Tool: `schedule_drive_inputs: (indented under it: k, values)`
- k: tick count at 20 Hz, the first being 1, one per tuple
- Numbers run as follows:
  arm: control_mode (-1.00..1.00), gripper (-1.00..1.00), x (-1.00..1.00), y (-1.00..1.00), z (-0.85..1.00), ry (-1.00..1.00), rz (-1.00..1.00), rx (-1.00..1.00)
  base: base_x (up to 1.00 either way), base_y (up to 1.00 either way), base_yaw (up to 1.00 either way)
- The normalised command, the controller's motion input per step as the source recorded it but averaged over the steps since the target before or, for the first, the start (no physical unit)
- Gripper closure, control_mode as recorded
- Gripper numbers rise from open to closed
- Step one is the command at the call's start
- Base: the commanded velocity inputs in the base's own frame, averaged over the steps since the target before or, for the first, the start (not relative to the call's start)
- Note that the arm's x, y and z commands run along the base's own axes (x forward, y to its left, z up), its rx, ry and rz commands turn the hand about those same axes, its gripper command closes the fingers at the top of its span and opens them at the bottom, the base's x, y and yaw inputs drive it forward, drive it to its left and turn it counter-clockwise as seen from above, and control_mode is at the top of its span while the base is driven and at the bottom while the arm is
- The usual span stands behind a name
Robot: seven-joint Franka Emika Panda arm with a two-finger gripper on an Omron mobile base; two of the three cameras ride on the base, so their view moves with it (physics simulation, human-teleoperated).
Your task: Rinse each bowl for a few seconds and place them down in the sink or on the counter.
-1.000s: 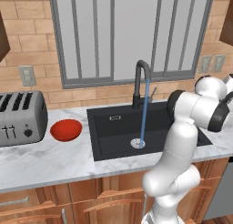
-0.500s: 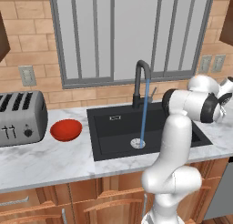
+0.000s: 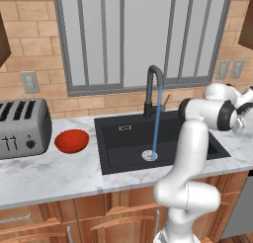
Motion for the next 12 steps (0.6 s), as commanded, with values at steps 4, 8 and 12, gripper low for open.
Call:
schedule_drive_inputs:
  k: [4, 8, 12]
  values:
    - [-1.0, 1.0, 0.18, -0.14, -0.22, 0.0, 0.0, 0.01, 0.0, 0.0, 0.0]
    - [-1.0, 1.0, 0.15, -0.08, -0.21, 0.0, 0.0, 0.0, 0.0, 0.0, 0.0]
    - [-1.0, -1.0, 0.14, -0.02, -0.2, 0.0, 0.0, 0.0, 0.0, 0.0, 0.0]
